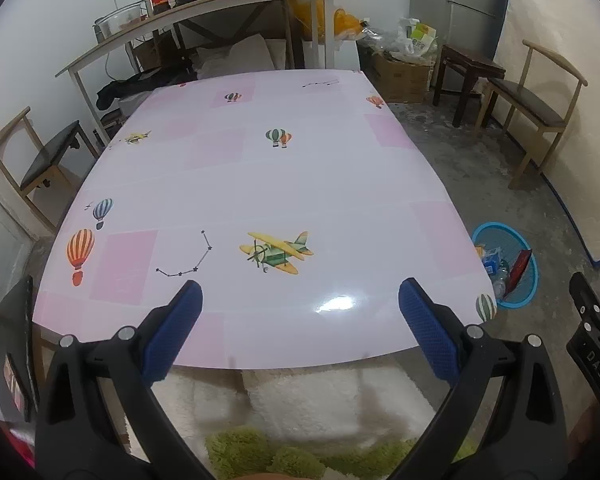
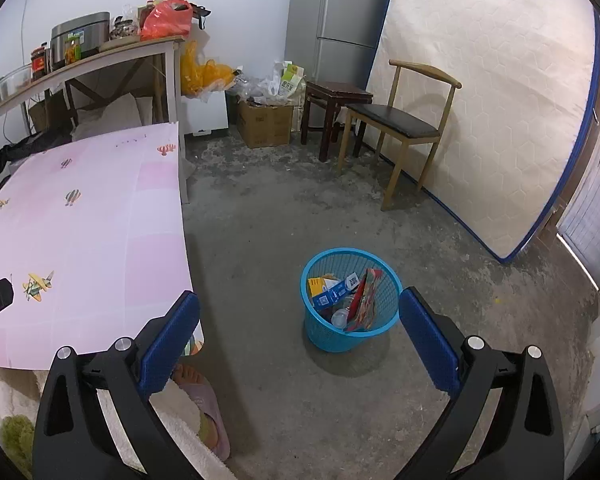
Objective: Collect trash
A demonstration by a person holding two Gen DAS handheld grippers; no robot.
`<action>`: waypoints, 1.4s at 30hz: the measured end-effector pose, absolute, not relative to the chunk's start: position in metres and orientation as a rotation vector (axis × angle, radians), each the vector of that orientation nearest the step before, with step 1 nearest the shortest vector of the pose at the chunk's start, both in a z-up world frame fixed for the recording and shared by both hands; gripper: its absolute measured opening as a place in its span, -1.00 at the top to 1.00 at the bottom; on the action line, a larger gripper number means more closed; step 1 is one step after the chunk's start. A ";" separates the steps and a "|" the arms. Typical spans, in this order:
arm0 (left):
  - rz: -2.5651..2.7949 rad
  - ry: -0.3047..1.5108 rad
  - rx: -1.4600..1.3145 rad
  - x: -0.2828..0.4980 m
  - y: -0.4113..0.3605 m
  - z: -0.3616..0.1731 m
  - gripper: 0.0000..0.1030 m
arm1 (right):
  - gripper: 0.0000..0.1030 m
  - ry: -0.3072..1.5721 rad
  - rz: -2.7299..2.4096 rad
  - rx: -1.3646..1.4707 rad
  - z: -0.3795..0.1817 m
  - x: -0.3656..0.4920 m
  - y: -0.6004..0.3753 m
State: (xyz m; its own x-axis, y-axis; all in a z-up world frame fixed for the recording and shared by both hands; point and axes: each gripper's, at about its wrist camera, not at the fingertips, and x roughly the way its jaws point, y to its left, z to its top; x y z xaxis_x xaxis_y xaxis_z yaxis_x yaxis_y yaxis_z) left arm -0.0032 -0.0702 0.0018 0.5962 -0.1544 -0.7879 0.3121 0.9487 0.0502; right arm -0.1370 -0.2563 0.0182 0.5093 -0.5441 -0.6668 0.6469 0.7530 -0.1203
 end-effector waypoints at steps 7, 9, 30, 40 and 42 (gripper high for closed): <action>-0.281 0.900 0.193 -0.002 -0.070 0.002 -0.84 | -0.88 0.737 -0.722 0.154 0.021 -0.138 -0.256; -0.281 0.900 0.193 -0.002 -0.070 0.002 -0.84 | -0.88 0.742 -0.723 0.154 0.021 -0.138 -0.256; -0.279 0.898 0.192 -0.002 -0.071 0.003 -0.84 | -0.88 0.732 -0.724 0.168 0.027 -0.142 -0.253; -0.281 0.902 0.194 -0.003 -0.072 0.004 -0.84 | -0.88 0.723 -0.724 0.175 0.030 -0.141 -0.252; -0.282 0.901 0.195 -0.003 -0.072 0.003 -0.84 | -0.88 0.723 -0.724 0.178 0.030 -0.141 -0.252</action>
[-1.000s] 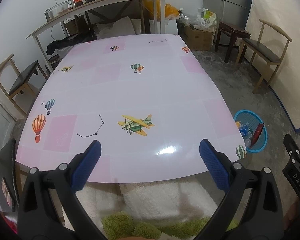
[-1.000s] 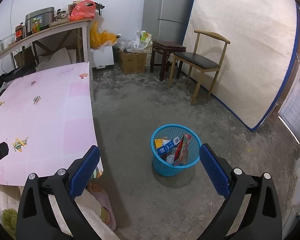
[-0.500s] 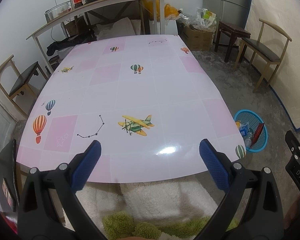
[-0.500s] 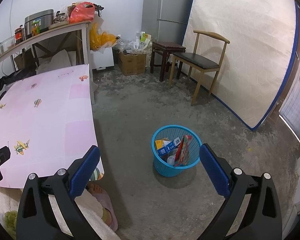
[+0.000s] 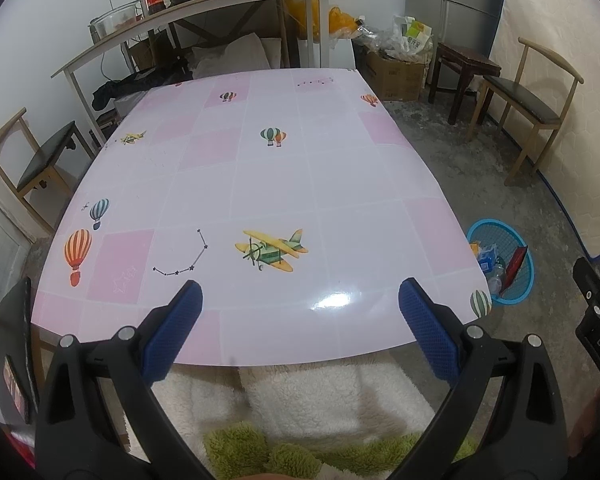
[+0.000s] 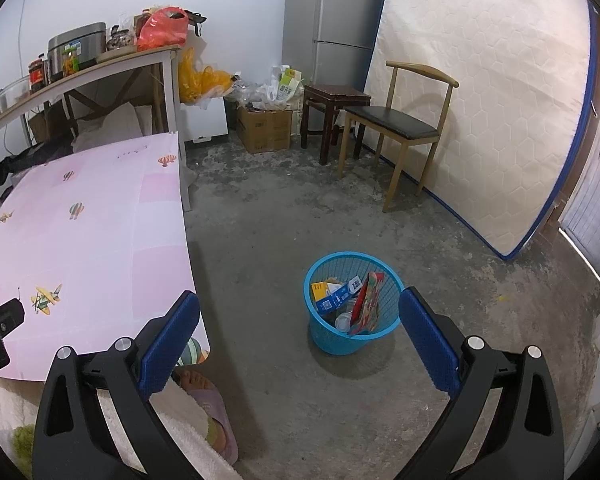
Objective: Collect trash
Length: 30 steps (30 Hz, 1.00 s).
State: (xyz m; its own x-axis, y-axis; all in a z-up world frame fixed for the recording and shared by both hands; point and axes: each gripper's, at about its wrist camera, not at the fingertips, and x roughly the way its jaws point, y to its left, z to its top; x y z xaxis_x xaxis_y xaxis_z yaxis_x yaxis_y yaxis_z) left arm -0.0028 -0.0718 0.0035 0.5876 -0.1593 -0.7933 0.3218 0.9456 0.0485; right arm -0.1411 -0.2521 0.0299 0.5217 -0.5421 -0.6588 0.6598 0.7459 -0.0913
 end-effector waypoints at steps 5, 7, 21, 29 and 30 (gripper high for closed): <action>-0.282 0.903 0.195 -0.003 -0.072 0.004 -0.84 | -0.88 0.723 -0.723 0.177 0.030 -0.141 -0.253; -0.282 0.905 0.194 -0.003 -0.073 0.004 -0.84 | -0.88 0.723 -0.723 0.178 0.030 -0.141 -0.253; -0.288 0.910 0.199 -0.004 -0.075 0.001 -0.84 | -0.88 0.724 -0.724 0.183 0.029 -0.142 -0.251; -0.288 0.910 0.201 -0.003 -0.074 0.001 -0.84 | -0.88 0.726 -0.723 0.186 0.027 -0.143 -0.251; -0.289 0.910 0.201 -0.004 -0.075 0.001 -0.84 | -0.88 0.726 -0.723 0.186 0.027 -0.143 -0.251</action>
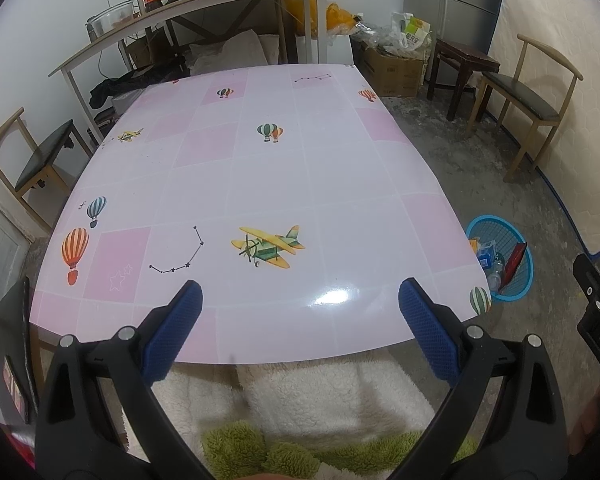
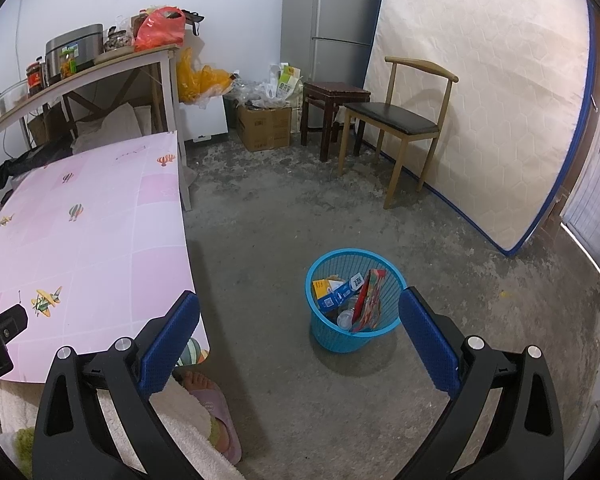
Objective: Collect trash
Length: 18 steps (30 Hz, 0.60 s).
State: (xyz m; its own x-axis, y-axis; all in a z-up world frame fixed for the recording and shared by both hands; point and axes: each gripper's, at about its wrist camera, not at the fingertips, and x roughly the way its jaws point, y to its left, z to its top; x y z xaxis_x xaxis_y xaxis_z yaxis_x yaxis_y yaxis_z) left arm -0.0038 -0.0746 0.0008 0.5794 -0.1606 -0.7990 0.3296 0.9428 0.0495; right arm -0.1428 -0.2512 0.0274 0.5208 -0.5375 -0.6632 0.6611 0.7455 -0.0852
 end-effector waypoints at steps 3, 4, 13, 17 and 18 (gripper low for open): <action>-0.288 0.909 0.200 -0.004 -0.075 0.001 -0.84 | -0.88 0.725 -0.724 0.187 0.028 -0.143 -0.251; -0.288 0.910 0.200 -0.003 -0.074 0.001 -0.84 | -0.88 0.725 -0.724 0.187 0.028 -0.143 -0.251; -0.288 0.910 0.200 -0.004 -0.075 0.001 -0.84 | -0.88 0.729 -0.724 0.190 0.025 -0.142 -0.252; -0.288 0.911 0.200 -0.004 -0.075 0.002 -0.84 | -0.88 0.730 -0.726 0.194 0.023 -0.142 -0.251; -0.288 0.910 0.199 -0.004 -0.075 0.001 -0.84 | -0.88 0.730 -0.727 0.195 0.022 -0.141 -0.251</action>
